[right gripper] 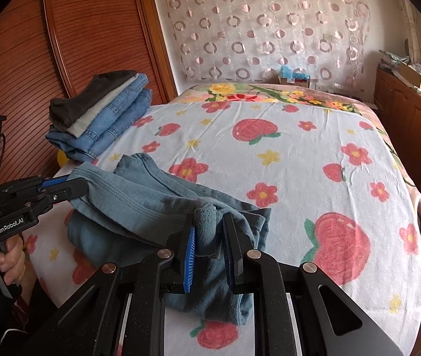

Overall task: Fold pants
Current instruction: 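Lower the folded end onto the shorts and open the right tool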

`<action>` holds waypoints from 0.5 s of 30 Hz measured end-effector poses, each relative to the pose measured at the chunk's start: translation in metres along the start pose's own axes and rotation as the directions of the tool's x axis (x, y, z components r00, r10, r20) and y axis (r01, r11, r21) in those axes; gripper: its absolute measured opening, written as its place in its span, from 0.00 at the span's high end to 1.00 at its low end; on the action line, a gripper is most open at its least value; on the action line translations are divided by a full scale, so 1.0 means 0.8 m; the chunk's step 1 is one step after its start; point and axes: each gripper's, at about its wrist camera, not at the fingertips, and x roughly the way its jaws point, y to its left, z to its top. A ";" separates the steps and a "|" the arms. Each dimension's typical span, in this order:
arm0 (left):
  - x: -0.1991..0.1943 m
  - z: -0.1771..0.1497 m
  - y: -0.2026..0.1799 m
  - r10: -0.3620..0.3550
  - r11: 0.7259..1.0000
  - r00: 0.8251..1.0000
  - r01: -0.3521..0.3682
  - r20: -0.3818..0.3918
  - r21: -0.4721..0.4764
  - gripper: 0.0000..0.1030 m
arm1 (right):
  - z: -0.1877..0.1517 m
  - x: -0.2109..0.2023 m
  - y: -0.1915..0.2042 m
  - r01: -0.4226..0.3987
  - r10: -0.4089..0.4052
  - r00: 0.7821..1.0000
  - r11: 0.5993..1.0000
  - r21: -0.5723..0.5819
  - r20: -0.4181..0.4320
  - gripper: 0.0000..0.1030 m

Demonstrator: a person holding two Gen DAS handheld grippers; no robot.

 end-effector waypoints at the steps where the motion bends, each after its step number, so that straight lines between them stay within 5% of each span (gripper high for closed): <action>1: -0.002 -0.001 0.000 0.004 1.000 1.000 -0.004 0.007 0.004 0.78 | 0.000 0.002 0.000 0.001 -0.001 1.000 1.000 0.003 -0.004 0.84; 2: -0.004 -0.002 0.000 0.005 1.000 1.000 -0.005 0.015 0.006 0.75 | 0.000 0.002 0.001 -0.002 0.003 1.000 1.000 0.008 -0.006 0.84; 4: -0.008 -0.004 0.003 -0.007 1.000 1.000 0.007 0.024 0.001 0.53 | -0.001 -0.001 0.000 -0.009 0.009 1.000 1.000 0.014 -0.001 0.84; 9: -0.008 -0.018 0.015 -0.043 0.999 0.999 0.043 -0.008 -0.010 0.28 | -0.002 -0.010 -0.001 -0.007 0.007 1.000 1.000 0.011 0.016 0.78; 15: -0.008 -0.035 0.021 -0.011 1.000 0.999 0.011 -0.032 -0.009 0.28 | -0.012 -0.025 -0.005 0.038 -0.037 0.999 0.999 -0.012 0.025 0.73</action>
